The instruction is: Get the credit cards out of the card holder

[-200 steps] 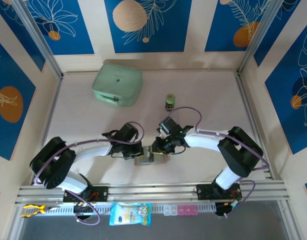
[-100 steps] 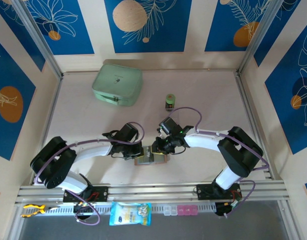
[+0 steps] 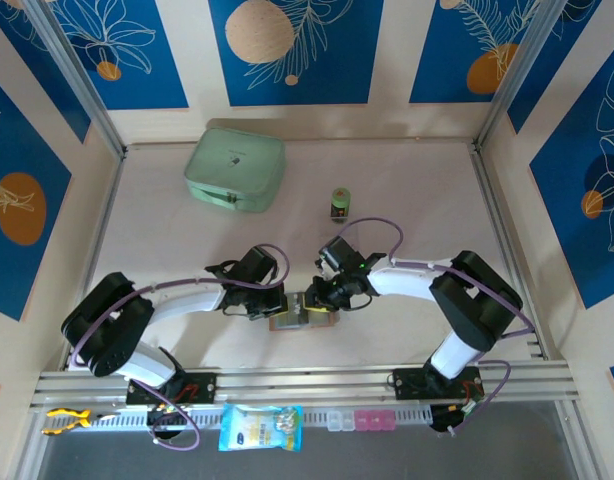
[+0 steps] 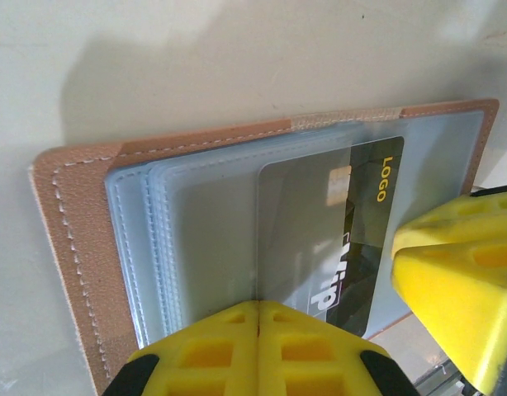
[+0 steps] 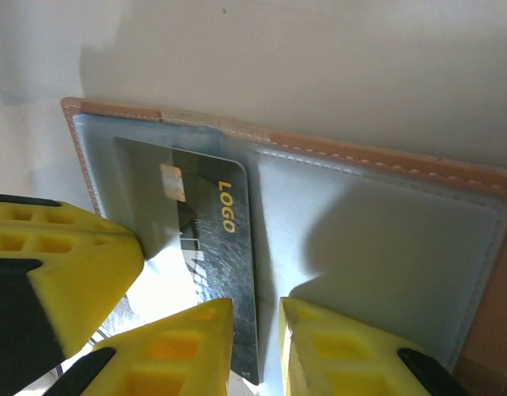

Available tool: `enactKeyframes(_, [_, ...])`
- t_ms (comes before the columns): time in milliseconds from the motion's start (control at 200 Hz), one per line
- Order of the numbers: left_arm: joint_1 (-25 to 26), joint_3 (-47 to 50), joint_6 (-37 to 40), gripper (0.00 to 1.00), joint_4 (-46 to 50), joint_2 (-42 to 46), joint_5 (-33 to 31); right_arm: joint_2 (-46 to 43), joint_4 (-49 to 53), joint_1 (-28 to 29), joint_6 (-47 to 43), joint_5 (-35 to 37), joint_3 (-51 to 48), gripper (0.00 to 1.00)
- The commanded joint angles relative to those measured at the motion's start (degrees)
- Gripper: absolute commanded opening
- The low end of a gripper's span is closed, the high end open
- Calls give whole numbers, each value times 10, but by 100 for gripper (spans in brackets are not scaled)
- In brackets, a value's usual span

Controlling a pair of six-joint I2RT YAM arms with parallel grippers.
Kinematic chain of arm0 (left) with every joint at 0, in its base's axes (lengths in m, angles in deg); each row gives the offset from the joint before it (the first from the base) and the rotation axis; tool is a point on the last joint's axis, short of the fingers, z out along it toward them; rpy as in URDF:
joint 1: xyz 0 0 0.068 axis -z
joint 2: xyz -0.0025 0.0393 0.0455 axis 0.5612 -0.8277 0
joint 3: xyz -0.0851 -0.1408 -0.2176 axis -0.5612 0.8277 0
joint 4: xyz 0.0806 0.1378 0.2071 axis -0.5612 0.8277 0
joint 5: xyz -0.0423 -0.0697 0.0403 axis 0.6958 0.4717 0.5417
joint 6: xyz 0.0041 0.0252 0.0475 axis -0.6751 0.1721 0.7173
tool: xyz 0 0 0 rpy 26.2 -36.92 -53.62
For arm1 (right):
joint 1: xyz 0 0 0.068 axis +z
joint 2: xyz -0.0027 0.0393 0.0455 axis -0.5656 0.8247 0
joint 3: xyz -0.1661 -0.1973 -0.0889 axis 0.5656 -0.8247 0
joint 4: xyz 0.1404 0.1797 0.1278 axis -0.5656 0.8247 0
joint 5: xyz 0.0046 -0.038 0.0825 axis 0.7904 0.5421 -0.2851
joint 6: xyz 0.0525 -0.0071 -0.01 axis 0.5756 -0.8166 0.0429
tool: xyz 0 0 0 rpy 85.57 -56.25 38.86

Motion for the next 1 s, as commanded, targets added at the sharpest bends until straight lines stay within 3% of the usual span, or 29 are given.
enactKeyframes(0, [5,-2,5,3,19,-14,-7,11,-22,-4,13,-33,-13,22])
enactKeyframes(690, [5,-8,8,3,25,-22,-6,20,-56,-6,27,-62,-15,21])
enactKeyframes(995, [5,-9,6,4,23,-17,-7,-6,-39,-10,21,-52,-14,11])
